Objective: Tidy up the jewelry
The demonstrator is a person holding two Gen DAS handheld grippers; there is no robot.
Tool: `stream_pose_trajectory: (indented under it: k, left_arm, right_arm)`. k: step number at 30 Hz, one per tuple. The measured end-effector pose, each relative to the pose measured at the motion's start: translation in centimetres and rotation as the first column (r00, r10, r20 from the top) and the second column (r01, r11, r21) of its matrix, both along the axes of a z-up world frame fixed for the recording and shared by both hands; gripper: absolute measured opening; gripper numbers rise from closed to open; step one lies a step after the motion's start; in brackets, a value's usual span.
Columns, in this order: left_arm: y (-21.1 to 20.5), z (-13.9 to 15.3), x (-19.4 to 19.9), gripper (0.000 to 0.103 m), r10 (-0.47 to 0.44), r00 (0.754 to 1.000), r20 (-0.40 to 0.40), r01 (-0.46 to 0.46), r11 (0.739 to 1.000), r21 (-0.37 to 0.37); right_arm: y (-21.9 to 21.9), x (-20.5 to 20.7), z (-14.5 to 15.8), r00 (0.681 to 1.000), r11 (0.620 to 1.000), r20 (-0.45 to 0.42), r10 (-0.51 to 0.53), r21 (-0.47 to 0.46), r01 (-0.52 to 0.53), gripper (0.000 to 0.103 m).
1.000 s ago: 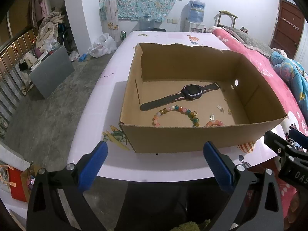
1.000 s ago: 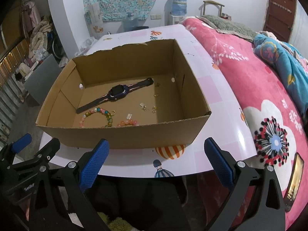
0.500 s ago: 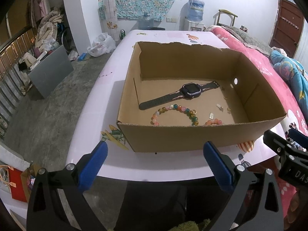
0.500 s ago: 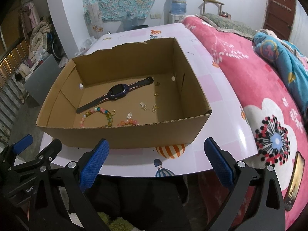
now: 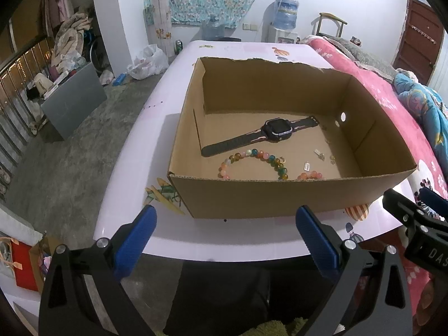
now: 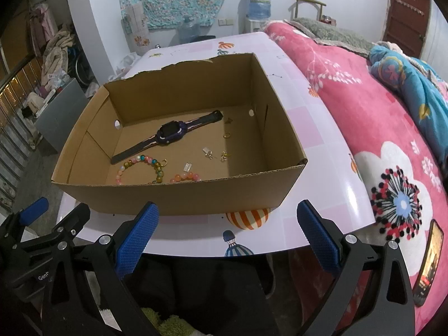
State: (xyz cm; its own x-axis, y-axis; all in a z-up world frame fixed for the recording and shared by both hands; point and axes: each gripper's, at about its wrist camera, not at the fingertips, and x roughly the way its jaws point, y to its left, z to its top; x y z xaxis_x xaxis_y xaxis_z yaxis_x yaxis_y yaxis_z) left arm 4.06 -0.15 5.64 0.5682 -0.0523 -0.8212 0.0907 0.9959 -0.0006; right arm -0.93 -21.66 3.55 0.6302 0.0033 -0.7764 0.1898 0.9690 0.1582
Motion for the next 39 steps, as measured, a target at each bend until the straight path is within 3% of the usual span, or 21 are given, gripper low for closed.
stream_pose_trajectory:
  k: [39]
  left_arm:
    - [0.03,-0.36,0.03,0.098,0.005,1.0,-0.017,-0.005,1.0,0.002]
  right_arm:
    - [-0.23,0.01,-0.19,1.0,1.0,-0.013,0.006,0.024,-0.006,0.095]
